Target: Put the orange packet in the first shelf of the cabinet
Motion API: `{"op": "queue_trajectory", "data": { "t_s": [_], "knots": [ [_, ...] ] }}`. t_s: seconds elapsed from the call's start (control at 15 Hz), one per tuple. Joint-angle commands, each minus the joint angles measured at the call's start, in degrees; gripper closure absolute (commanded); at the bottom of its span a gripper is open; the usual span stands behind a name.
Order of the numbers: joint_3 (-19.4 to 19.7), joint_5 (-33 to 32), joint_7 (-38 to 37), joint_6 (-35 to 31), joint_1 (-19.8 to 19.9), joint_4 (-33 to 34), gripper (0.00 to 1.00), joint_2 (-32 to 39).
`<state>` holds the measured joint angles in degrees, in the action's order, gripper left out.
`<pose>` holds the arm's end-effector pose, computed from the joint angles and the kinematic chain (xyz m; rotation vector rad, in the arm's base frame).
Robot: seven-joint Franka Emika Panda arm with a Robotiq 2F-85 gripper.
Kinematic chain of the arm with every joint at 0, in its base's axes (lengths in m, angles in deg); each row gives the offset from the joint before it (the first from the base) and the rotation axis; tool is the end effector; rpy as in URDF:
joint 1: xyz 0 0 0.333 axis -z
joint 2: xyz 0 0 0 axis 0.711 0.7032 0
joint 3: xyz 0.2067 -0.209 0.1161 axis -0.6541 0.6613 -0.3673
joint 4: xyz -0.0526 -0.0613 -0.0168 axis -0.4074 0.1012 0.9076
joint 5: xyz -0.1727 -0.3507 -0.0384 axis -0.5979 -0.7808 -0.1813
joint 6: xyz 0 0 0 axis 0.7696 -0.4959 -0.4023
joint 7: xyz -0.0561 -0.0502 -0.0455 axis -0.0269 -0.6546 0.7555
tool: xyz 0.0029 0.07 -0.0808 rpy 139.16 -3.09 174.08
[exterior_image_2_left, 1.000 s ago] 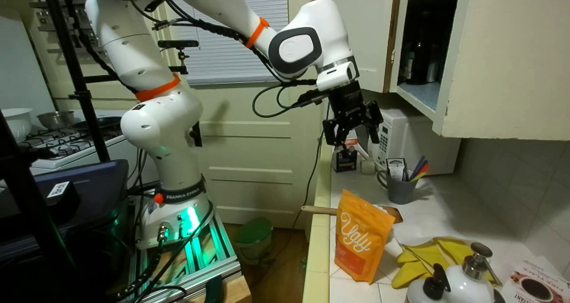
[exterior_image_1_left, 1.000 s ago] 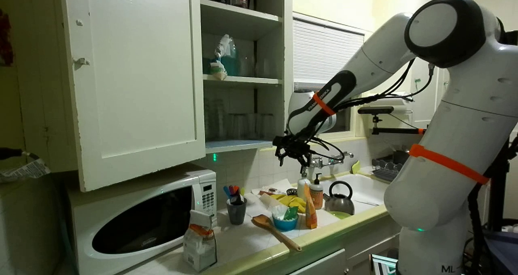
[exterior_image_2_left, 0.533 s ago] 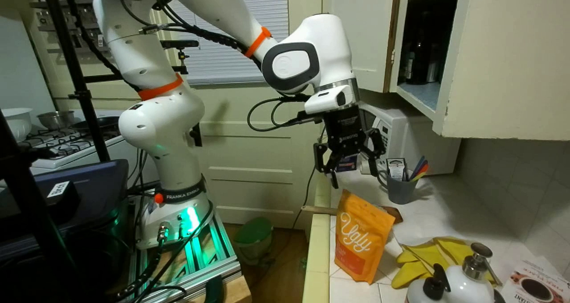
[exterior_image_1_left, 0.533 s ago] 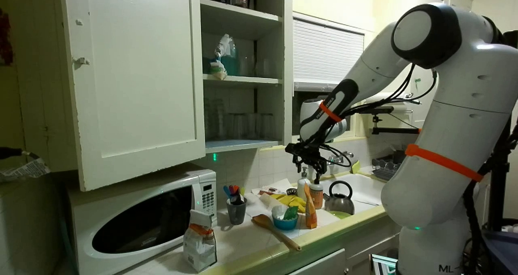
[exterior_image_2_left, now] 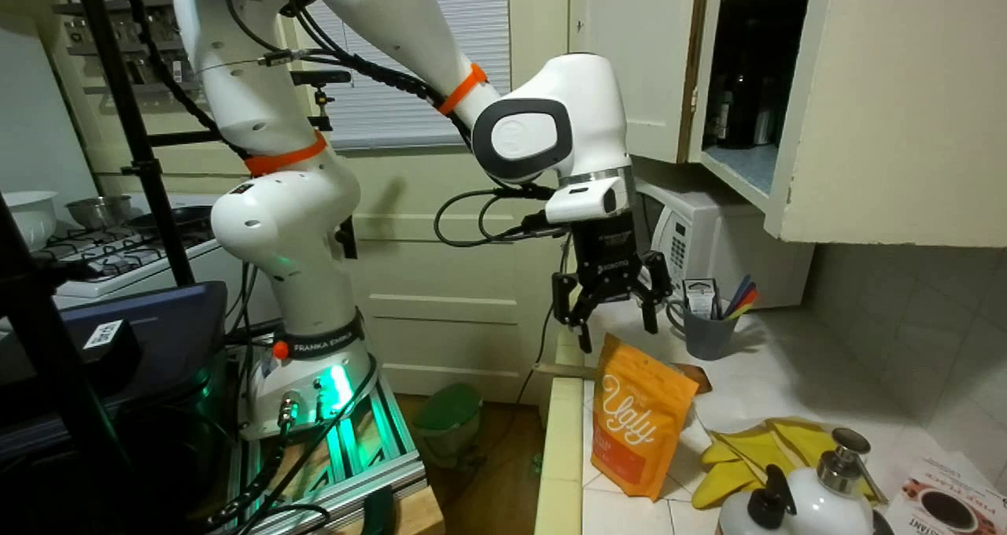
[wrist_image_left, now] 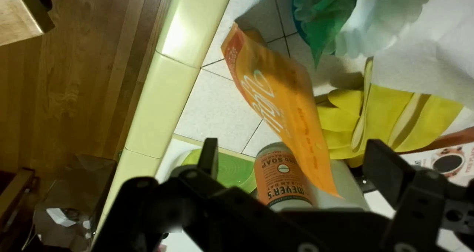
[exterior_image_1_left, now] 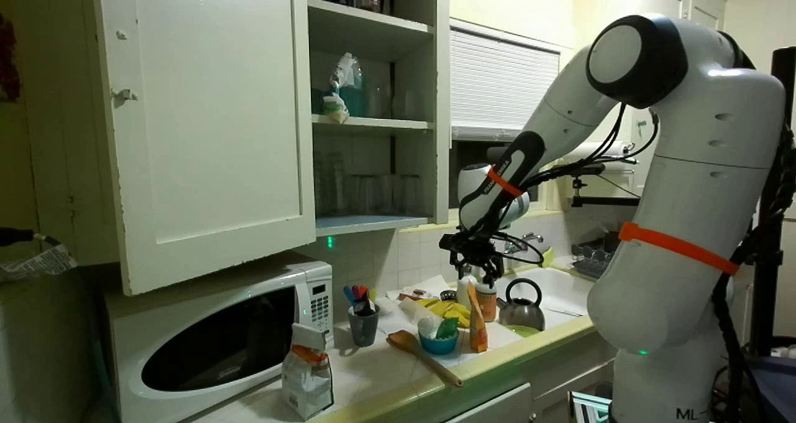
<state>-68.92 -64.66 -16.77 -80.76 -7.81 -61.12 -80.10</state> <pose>0.3177 -0.3182 0.3510 1.8604 -2.3194 0.3669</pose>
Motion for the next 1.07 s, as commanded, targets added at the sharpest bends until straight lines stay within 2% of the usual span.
{"op": "queue_trajectory", "data": {
  "t_s": [0.0, 0.2, 0.27, 0.47, 0.73, 1.0],
  "knots": [
    [1.3, -4.1, 3.1, -0.1, -2.2, -1.3, 0.00, 0.5],
    [1.1, -11.4, 3.6, 0.2, -2.5, -2.1, 0.00, 0.2],
    [0.9, -14.1, 2.8, 0.8, -2.5, -2.2, 0.05, -0.1],
    [1.6, -16.9, 4.1, 0.8, -4.3, -2.9, 0.32, 0.0],
    [2.4, -15.5, 7.1, 0.9, -7.4, -3.2, 0.62, 0.3],
    [3.4, -16.7, 6.9, 3.9, -8.1, -3.1, 0.94, -1.1]
  ]
}}
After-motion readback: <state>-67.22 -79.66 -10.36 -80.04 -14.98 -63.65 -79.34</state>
